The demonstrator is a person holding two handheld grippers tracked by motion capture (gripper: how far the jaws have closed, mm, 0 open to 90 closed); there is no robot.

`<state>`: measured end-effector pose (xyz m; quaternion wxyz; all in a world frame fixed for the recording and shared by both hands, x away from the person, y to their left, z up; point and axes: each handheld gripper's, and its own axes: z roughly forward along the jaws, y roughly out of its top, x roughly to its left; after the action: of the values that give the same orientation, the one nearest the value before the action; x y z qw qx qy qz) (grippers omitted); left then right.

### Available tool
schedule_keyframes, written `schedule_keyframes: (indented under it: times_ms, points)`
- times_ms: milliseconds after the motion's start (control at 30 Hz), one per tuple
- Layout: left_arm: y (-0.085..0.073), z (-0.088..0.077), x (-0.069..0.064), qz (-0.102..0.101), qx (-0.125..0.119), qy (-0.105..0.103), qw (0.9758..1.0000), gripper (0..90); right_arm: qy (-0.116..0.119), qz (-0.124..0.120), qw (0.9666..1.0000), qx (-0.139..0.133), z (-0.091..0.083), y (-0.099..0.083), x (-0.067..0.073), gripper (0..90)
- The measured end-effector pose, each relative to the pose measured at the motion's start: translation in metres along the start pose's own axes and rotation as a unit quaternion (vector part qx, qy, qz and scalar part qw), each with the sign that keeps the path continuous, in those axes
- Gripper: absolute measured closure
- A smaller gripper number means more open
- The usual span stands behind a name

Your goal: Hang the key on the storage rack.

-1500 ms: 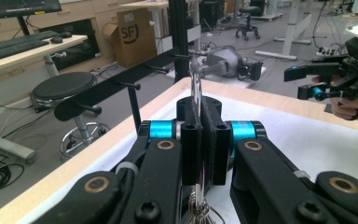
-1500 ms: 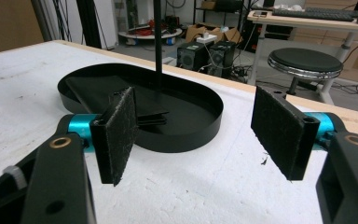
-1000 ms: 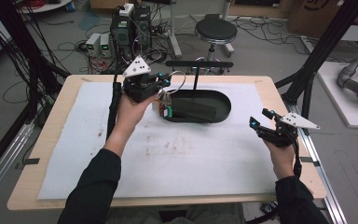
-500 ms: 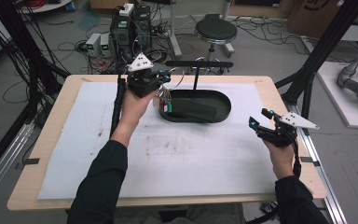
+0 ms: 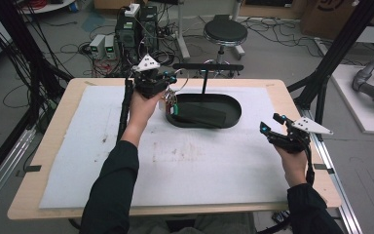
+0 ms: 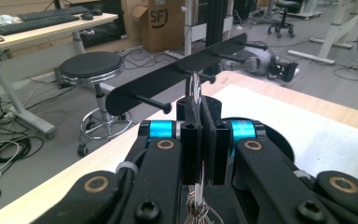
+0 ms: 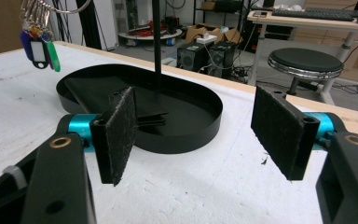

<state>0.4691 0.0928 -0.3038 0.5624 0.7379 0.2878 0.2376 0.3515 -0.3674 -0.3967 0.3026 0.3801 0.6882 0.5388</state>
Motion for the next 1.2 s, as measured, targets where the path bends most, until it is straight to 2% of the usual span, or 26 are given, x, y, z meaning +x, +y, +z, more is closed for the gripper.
schedule_keyframes:
  times_ms: [433, 767, 1133, 1200]
  points:
    - [-0.009, 0.01, 0.01, -0.014, 0.01, 0.012, 0.9998, 86.3, 0.001, 0.001, 1.0, 0.0, 0.0, 0.0, -0.002, 32.2]
    - [-0.016, 0.015, 0.017, -0.035, 0.01, 0.016, 0.9992, 86.3, 0.001, -0.001, 1.0, 0.0, 0.0, 0.0, -0.002, 32.2]
    - [-0.02, 0.02, 0.021, -0.049, 0.014, 0.024, 0.9984, 86.0, 0.0, 0.001, 1.0, -0.001, 0.001, 0.0, -0.001, 32.2]
    - [-0.021, 0.021, 0.021, -0.046, 0.017, 0.024, 0.9985, 85.9, -0.001, 0.001, 1.0, -0.001, 0.001, 0.0, -0.001, 32.2]
